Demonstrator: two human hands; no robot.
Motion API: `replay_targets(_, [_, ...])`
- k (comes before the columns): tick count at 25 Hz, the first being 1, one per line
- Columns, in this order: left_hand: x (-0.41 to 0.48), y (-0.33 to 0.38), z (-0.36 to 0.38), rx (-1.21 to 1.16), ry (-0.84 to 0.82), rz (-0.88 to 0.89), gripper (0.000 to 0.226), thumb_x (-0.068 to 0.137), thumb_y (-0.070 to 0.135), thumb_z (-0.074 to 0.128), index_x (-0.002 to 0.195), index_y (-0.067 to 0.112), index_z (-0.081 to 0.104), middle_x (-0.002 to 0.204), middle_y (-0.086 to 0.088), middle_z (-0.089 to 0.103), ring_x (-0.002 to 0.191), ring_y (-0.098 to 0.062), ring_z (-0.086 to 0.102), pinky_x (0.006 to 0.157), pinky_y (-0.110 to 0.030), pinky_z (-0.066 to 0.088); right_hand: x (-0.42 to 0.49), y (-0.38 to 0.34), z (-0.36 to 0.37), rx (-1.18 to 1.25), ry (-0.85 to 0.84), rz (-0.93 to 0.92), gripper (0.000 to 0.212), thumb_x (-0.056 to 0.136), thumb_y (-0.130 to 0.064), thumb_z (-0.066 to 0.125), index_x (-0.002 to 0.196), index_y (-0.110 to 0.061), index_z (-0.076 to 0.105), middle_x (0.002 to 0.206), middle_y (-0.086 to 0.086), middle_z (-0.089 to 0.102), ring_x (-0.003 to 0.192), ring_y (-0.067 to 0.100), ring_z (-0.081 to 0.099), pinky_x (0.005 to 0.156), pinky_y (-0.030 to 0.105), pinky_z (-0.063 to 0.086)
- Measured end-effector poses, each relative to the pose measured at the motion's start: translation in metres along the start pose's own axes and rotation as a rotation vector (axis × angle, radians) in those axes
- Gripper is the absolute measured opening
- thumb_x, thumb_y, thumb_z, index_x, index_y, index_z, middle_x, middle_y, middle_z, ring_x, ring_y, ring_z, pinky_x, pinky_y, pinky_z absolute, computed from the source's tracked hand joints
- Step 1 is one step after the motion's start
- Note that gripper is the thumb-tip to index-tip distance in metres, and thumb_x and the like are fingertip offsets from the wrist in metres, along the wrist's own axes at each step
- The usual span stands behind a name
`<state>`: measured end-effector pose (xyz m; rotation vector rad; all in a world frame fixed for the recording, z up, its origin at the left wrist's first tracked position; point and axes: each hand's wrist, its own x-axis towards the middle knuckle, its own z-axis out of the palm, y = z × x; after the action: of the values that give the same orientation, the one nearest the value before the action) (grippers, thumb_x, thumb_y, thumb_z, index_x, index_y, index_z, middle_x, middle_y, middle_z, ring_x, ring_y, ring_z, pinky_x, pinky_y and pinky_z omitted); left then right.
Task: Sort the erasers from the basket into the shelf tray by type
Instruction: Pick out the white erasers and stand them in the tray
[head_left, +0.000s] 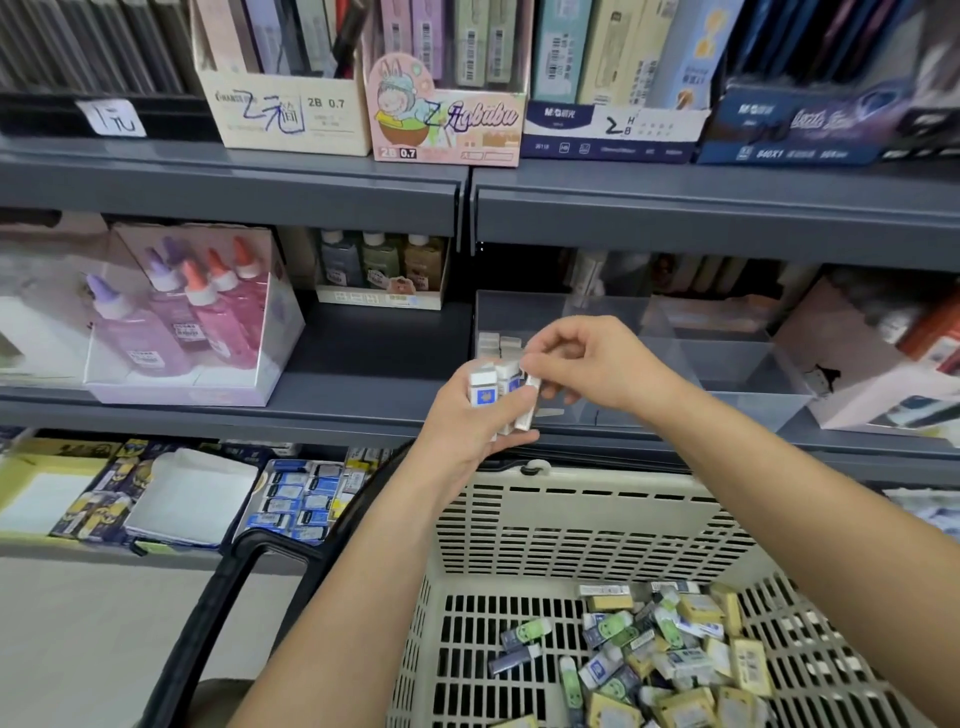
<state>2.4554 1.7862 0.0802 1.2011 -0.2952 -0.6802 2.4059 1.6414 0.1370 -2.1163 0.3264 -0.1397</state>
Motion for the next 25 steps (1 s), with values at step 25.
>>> replay_targets(25, [0.003,0.001,-0.01,0.111,0.296,0.083,0.013,0.085,0.014,0.066,0.097,0.017,0.061,0.093,-0.008,0.068,0.075,-0.012,0.067,0.057,-0.019,0.052,0.021,0.033,0.003,-0.546,-0.047,-0.077,0.02,0.094,-0.018,0.047,0.1,-0.023,0.065,0.09,-0.01,0.059,0.086,0.012,0.057,0.075,0.025,0.042])
